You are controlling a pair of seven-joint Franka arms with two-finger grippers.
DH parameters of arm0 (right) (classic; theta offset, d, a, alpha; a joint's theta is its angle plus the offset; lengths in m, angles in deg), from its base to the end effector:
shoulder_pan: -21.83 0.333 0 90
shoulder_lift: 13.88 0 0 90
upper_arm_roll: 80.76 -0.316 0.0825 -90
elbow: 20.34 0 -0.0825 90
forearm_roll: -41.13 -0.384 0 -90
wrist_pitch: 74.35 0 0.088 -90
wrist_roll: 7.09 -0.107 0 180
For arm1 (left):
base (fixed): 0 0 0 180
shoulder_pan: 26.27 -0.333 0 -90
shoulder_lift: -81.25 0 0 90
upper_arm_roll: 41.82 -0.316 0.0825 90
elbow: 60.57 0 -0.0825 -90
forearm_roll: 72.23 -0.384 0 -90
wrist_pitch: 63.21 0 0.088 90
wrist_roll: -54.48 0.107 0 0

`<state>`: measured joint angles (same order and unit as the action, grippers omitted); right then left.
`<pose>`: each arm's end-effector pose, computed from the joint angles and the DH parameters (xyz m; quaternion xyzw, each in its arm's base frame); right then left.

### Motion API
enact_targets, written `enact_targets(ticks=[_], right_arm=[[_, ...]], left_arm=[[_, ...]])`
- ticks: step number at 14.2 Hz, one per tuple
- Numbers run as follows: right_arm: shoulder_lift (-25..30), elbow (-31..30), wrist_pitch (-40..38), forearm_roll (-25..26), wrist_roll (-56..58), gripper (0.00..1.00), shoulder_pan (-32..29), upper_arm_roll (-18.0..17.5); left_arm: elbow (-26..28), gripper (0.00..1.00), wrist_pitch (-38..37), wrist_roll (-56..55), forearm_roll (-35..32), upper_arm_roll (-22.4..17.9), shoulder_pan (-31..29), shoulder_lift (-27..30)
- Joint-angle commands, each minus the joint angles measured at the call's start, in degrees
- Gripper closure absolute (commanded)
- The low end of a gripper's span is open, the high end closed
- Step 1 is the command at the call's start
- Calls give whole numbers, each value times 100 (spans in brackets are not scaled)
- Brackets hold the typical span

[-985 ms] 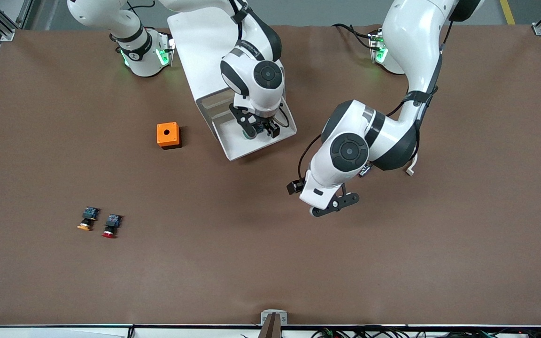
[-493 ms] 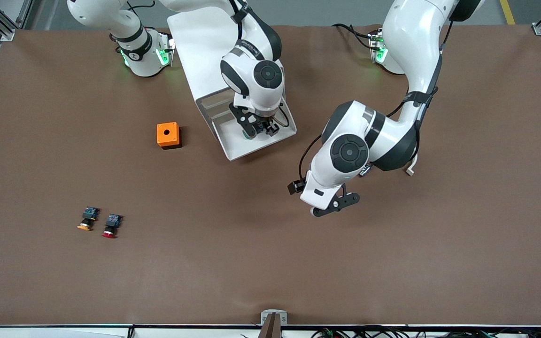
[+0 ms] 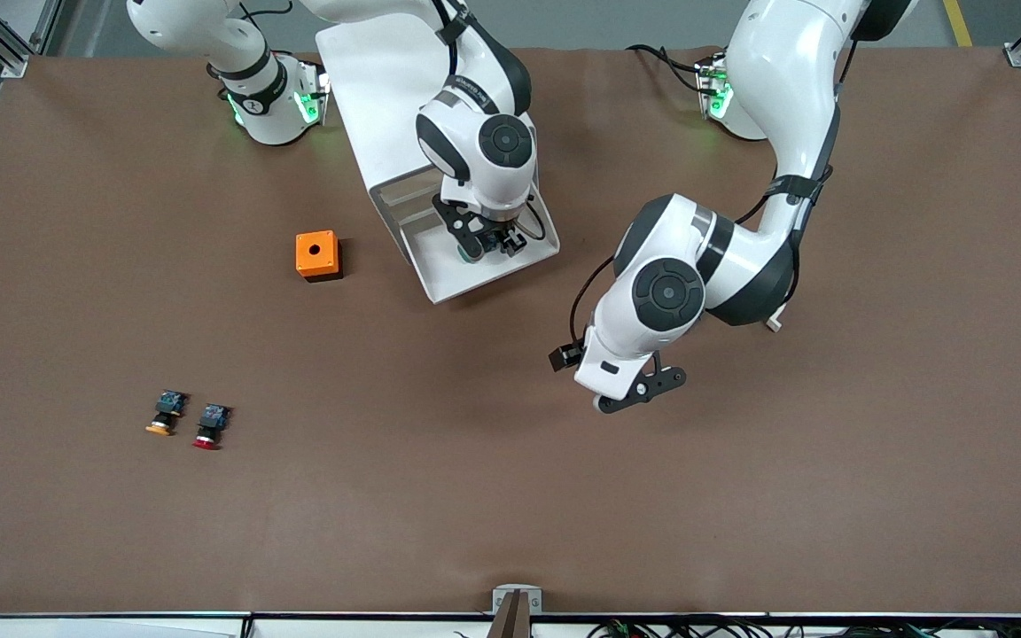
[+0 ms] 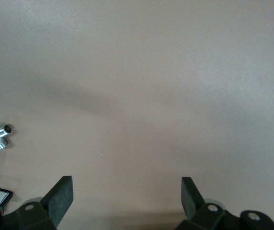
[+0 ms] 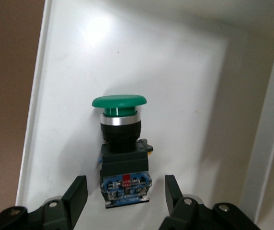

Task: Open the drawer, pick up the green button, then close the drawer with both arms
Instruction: 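Close the right gripper on the green push button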

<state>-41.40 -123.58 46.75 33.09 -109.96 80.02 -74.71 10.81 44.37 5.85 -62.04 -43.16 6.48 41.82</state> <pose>0.3800 0.5065 0.2682 0.8835 -0.4600 -0.0491 0.0731 0.6180 -0.3980 0.3546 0.9811 0.1756 -0.0706 0.0405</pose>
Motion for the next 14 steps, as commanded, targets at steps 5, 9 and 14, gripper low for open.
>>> enact_targets(ticks=[5, 9, 14], right_arm=[[72, -117, -7, 101, -75, 26, 17, 72], [63, -117, 2, 154, -58, 26, -44, 89], [54, -117, 2, 242, -31, 26, -141, 89]], left_arm=[[122, 1, 9, 3, -106, -24, 30, 110], [122, 1, 9, -32, -79, -24, 21, 102], [140, 1, 9, -32, -97, -24, 30, 66]])
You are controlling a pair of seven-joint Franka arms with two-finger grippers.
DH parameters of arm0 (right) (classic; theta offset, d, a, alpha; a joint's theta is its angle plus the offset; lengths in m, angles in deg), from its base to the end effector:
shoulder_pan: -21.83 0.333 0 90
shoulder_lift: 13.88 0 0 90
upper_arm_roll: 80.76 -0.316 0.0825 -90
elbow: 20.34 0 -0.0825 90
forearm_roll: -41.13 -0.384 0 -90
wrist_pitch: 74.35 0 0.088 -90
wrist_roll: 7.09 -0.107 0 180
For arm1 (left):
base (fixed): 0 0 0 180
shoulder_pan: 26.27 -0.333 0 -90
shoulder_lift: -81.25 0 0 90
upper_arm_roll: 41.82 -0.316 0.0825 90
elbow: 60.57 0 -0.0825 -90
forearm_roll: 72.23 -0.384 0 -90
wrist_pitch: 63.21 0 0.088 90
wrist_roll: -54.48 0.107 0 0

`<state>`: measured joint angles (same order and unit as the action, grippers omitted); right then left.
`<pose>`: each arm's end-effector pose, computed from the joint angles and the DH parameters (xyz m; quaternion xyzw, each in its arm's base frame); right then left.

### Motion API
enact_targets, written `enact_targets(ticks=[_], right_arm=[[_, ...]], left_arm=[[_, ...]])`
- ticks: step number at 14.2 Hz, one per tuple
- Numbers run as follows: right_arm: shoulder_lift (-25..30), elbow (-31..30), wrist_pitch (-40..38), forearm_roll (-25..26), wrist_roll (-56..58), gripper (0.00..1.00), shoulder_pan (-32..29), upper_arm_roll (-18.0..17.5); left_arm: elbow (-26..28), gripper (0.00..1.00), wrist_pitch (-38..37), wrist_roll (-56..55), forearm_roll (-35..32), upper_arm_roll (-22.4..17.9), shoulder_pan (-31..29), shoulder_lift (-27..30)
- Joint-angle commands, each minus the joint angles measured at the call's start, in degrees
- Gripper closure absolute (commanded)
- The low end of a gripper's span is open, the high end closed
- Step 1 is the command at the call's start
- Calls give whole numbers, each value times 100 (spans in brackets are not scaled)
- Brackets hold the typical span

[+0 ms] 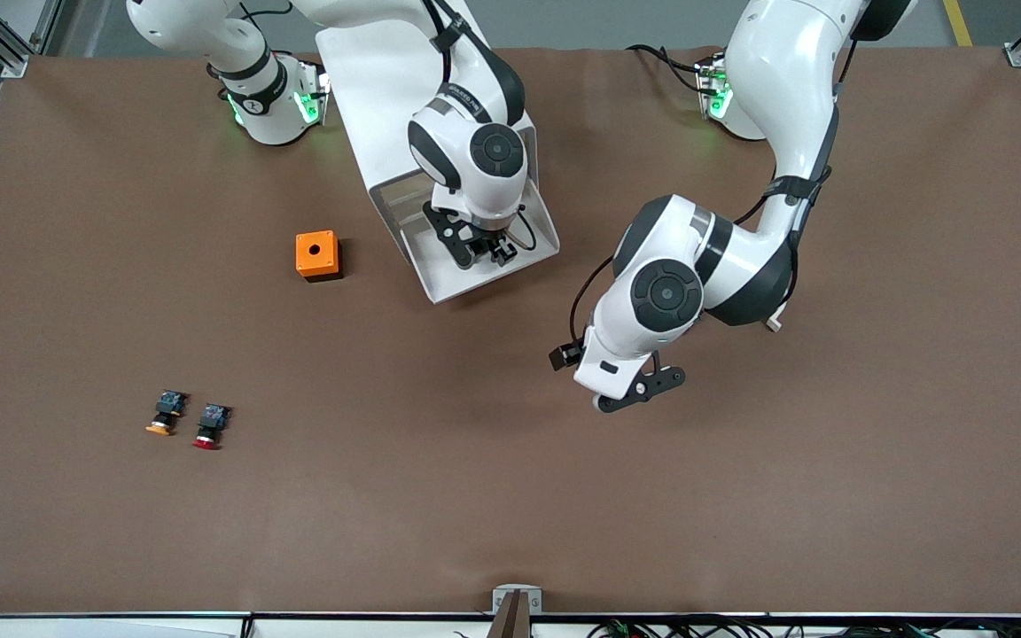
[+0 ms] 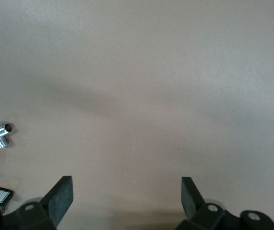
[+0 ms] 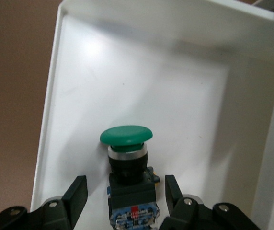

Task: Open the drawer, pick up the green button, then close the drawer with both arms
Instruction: 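Close the right gripper on the green push button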

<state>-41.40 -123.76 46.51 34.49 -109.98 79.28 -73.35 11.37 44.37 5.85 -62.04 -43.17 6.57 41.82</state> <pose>0.3975 0.4909 0.2673 0.8788 -0.4693 -0.0361 0.0788 0.6160 -0.3979 0.3500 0.9810 0.1753 -0.0742 0.0372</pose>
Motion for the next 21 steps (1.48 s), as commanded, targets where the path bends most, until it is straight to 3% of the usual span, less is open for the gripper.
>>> enact_targets(ticks=[1, 15, 18, 19, 20, 21], right_arm=[[54, -90, 25, 128, -30, 26, -119, -46], [54, -64, 25, 128, -188, 28, -50, -82], [54, -64, 34, 102, -179, 37, -58, -82], [54, -64, 34, 102, -135, 55, -58, -90], [54, -55, 43, 102, -144, 82, -50, -90], [54, -55, 34, 93, -170, 99, -50, -90]], left_arm=[[83, 1, 9, -32, -97, -23, 21, 58], [127, 1, 9, 30, -106, -23, -5, 32], [136, 1, 0, 30, -106, -15, -5, 40], [136, 1, 0, 30, -106, -14, -5, 40], [136, 1, 0, 21, -106, -14, -5, 40], [136, 1, 0, 21, -106, -14, -5, 40]])
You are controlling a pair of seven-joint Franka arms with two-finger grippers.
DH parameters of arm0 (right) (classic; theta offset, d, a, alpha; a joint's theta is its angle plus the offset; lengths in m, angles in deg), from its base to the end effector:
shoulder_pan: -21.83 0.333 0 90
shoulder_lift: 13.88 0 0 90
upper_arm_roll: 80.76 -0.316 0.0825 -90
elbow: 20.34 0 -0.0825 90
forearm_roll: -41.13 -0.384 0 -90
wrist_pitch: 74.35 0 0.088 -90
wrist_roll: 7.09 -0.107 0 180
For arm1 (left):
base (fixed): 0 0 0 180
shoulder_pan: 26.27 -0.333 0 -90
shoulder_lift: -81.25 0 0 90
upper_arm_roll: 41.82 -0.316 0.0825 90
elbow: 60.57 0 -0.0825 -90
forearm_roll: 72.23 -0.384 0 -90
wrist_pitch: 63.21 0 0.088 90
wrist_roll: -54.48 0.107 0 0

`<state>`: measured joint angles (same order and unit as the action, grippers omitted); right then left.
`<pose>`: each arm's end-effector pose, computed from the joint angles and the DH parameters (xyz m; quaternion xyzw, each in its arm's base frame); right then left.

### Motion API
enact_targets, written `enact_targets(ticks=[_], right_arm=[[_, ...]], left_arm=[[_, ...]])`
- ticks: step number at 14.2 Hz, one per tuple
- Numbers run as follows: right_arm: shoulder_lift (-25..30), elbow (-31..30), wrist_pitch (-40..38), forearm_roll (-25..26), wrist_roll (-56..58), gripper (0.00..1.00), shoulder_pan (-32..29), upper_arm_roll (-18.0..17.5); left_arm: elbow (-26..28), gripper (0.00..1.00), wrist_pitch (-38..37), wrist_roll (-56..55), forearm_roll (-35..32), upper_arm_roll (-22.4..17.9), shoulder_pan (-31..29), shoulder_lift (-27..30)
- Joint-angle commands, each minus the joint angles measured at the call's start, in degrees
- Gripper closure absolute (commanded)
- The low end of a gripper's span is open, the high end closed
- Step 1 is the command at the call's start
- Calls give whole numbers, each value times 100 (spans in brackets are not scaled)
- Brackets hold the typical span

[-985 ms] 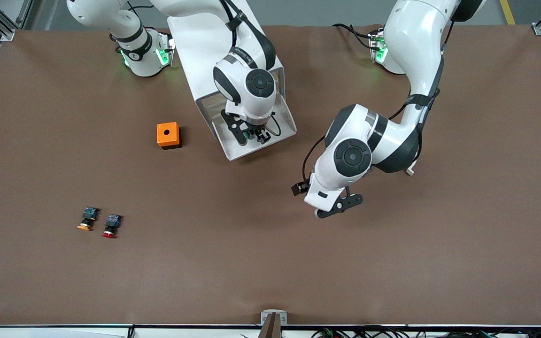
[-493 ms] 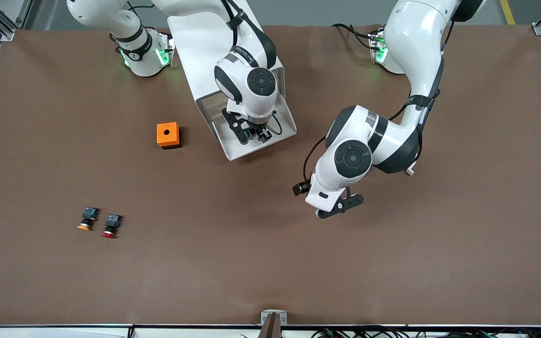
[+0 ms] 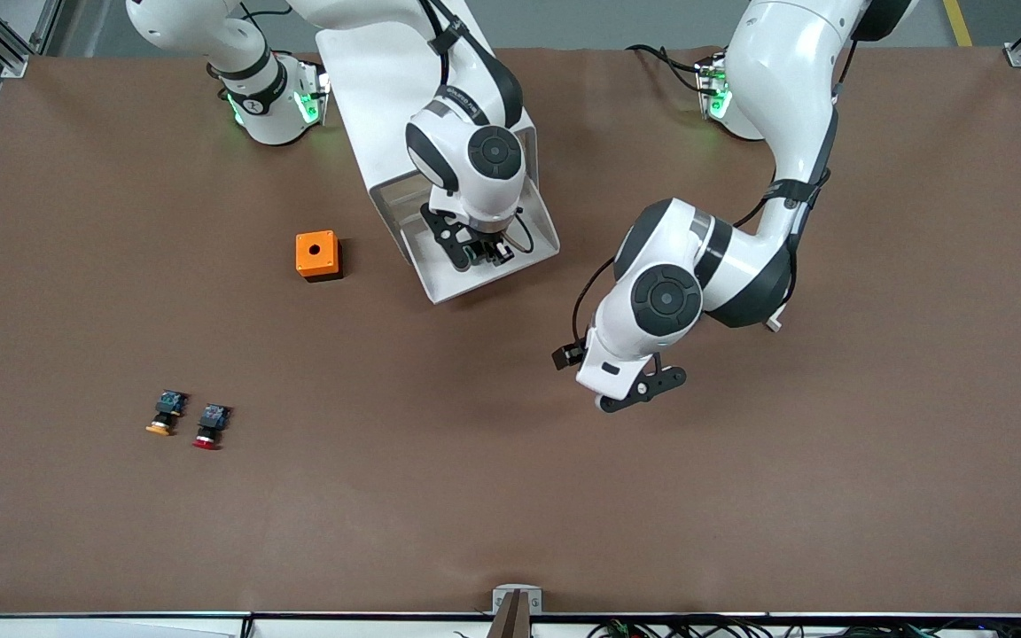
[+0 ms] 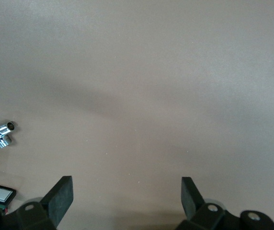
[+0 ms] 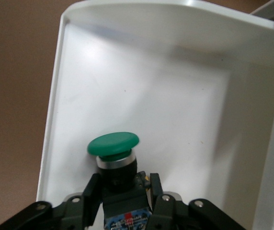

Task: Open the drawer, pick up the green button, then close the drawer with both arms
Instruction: 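Lift the green button out of the drawer with the right gripper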

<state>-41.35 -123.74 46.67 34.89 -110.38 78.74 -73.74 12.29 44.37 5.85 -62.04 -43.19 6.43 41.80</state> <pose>0.3995 0.4898 0.2679 0.8775 -0.4720 -0.0344 0.0775 0.6147 -0.3947 0.3422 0.9804 0.1773 -0.0801 0.0317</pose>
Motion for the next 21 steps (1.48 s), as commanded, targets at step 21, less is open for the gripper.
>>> enact_targets(ticks=[21], right_arm=[[410, 1428, -2434, -1055, 3987, 100, -3053, -25]], left_arm=[[1107, 1, 1520, -1394, -123, -65, 1027, 17]])
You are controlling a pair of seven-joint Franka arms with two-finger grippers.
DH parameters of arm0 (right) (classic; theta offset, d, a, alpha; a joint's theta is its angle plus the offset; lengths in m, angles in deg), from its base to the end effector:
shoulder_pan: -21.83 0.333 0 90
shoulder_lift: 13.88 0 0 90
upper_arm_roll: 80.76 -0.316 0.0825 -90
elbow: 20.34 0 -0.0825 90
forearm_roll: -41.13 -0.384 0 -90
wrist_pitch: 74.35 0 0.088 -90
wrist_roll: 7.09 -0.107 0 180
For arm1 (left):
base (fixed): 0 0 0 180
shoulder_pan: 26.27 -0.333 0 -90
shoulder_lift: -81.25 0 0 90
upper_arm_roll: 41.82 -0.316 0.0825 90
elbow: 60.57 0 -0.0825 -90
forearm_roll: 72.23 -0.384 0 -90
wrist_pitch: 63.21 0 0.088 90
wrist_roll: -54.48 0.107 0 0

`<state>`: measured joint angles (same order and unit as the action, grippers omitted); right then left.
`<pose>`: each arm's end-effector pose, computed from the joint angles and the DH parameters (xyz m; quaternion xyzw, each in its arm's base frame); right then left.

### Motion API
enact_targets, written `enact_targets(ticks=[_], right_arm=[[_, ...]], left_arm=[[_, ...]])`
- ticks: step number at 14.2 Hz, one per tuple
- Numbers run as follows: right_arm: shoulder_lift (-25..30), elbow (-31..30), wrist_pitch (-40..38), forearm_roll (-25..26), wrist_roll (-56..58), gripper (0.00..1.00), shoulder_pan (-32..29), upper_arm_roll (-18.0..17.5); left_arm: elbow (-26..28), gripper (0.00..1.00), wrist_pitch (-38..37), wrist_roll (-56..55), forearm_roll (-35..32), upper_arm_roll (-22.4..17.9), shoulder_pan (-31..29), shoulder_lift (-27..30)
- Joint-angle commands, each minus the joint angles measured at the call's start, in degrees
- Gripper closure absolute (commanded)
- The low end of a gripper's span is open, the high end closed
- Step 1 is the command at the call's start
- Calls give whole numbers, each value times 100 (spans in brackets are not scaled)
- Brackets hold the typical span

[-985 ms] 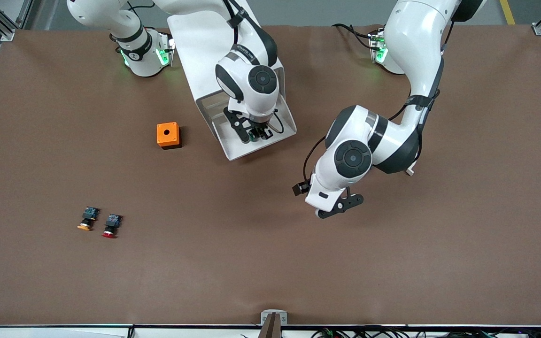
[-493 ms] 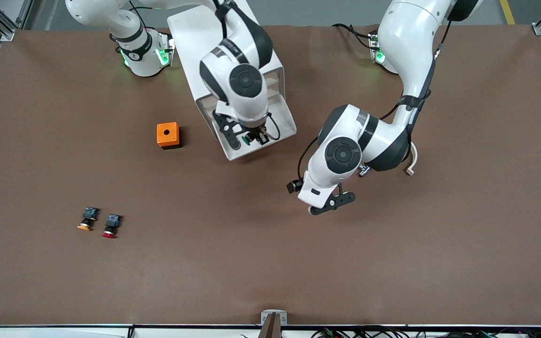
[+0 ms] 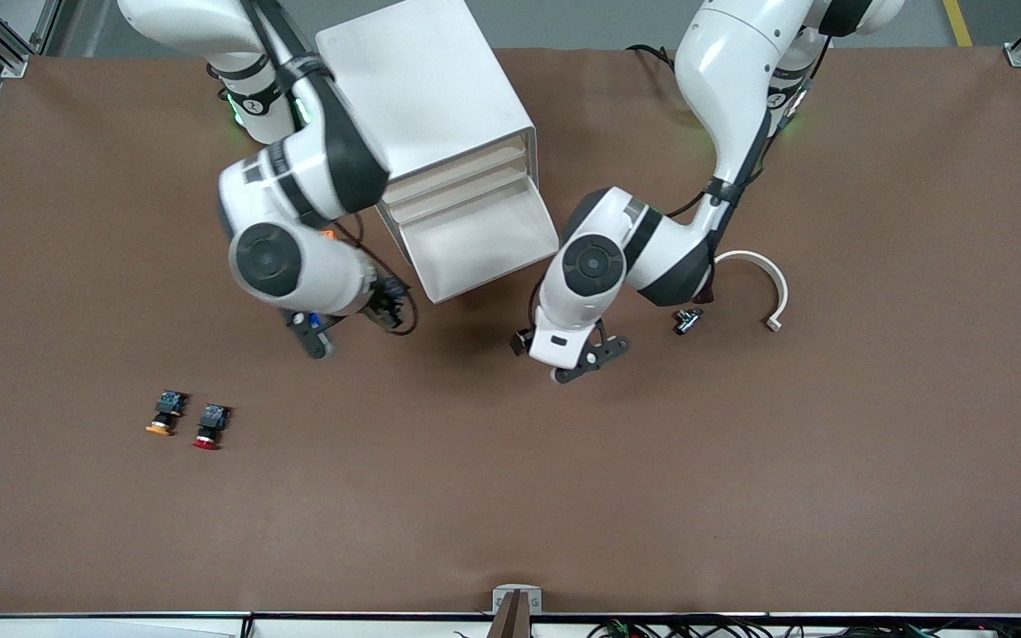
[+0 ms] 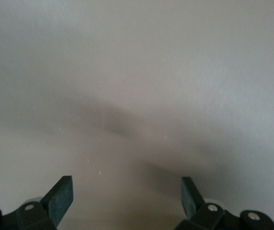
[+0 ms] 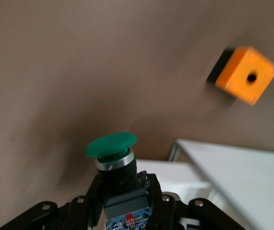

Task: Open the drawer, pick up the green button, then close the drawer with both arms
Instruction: 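Push the drawer shut with the left gripper while the right gripper carries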

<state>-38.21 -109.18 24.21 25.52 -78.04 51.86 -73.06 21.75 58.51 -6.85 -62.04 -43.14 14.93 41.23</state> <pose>0.5875 0.2800 0.3898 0.8847 -0.4375 -0.1598 0.0195 0.5471 -0.4715 0.2789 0.9710 0.2291 -0.0557 0.0391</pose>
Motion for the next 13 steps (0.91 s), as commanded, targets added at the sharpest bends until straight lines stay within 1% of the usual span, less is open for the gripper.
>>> enact_targets(ticks=[1, 2, 3, 6, 8, 10, 12, 13], right_arm=[[78, -63, -170, -74, 1133, 100, -541, -85], [61, -80, -153, -39, 1397, 100, -682, -84], [52, -81, -127, 136, 1731, 100, -788, -84], [34, -168, 215, 839, 2628, 100, -911, -84], [43, -422, 688, 1024, 3181, 100, -912, -84], [43, -756, 1295, 1069, 3682, 100, -920, -84], [52, -1063, 1770, 1121, 4236, 100, -947, -84], [52, -1126, 1894, 1226, 4387, 100, -956, -84]], left_arm=[[170, 1, 133, -134, -123, -70, 240, 21], [179, 1, 177, -134, -123, -61, 310, -32], [179, 1, 186, -142, -123, -61, 380, -85], [171, 1, 195, -265, -219, -61, 565, -217], [162, 1, 195, -266, -246, -44, 679, -235], [162, 1, 195, -239, -237, -17, 732, -261], [144, 1, 186, -195, -150, -8, 846, -270], [144, 1, 186, -204, -150, 0, 881, -261]])
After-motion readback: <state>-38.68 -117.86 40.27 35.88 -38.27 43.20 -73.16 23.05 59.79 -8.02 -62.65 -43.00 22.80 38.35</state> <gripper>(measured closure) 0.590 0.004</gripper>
